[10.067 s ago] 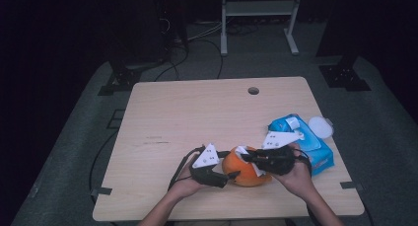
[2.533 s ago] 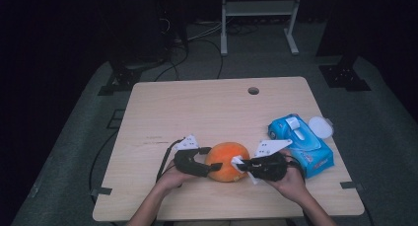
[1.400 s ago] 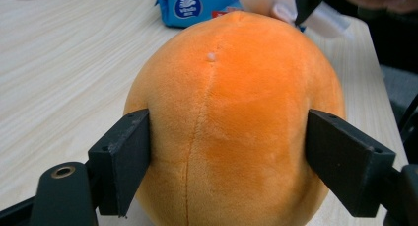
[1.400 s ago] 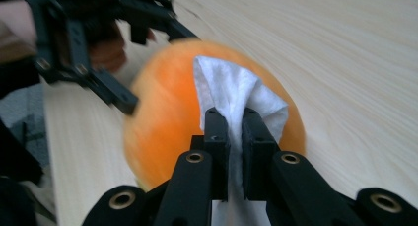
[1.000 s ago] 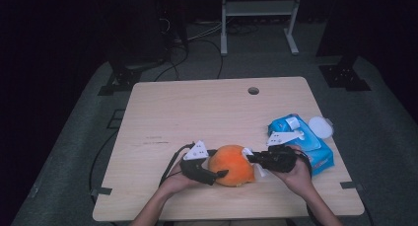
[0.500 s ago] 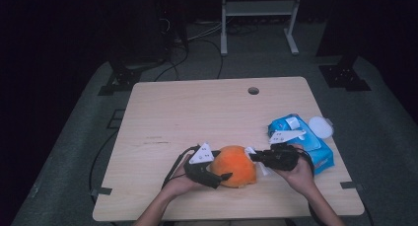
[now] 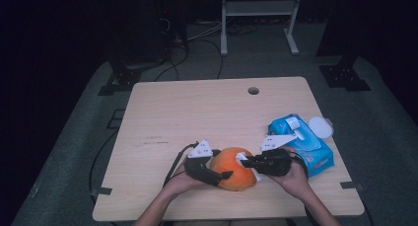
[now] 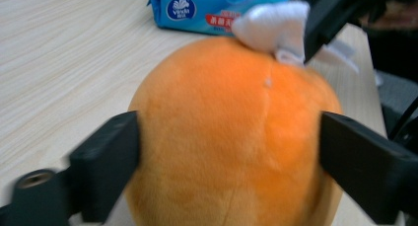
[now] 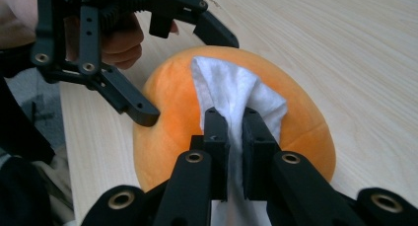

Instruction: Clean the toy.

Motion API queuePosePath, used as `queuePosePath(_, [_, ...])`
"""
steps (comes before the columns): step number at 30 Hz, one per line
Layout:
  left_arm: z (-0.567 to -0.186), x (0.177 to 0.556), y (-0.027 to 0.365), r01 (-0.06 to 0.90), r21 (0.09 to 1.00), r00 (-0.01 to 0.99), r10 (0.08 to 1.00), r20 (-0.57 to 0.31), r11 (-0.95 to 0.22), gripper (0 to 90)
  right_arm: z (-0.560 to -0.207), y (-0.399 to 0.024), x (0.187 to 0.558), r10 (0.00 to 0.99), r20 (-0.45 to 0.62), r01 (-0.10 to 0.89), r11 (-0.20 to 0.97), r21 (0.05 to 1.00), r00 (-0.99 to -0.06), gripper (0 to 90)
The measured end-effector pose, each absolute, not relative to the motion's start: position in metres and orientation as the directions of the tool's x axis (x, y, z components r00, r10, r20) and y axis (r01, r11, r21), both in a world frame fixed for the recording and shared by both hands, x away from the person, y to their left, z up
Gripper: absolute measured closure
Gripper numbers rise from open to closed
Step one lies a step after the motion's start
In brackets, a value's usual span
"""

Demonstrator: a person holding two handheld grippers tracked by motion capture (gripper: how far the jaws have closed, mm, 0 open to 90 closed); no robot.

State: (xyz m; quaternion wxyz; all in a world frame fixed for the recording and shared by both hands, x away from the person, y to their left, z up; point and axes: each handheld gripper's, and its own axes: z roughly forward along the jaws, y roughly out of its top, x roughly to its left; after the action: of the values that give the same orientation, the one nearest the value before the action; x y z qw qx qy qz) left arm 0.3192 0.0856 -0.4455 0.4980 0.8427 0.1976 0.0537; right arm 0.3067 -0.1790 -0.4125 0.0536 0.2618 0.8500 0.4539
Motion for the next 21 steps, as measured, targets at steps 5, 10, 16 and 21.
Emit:
queuePosePath(5, [-0.450, 0.326, 0.096, 0.297, 0.855, 0.918, 0.373, -0.134, -0.425, 20.8, -0.417, -0.195, 0.315, 0.528, 0.168, 0.433, 0.431, 0.792, -0.833, 82.5])
queuePosePath(10, [-0.453, 0.327, 0.101, 0.306, 0.853, 0.919, 0.366, -0.149, -0.423, 20.8, -0.425, -0.202, 0.318, 0.554, 0.199, 0.475, 0.414, 0.777, -0.809, 82.5])
queuePosePath(16, [-0.455, 0.327, 0.101, 0.299, 0.860, 0.919, 0.367, -0.143, -0.414, 20.6, -0.412, -0.186, 0.308, 0.505, 0.166, 0.411, 0.425, 0.806, -0.847, 82.4])
queuePosePath(21, [-0.451, 0.323, 0.095, 0.283, 0.862, 0.918, 0.380, -0.115, -0.421, 20.6, -0.416, -0.194, 0.314, 0.526, 0.203, 0.452, 0.402, 0.796, -0.826, 82.5])
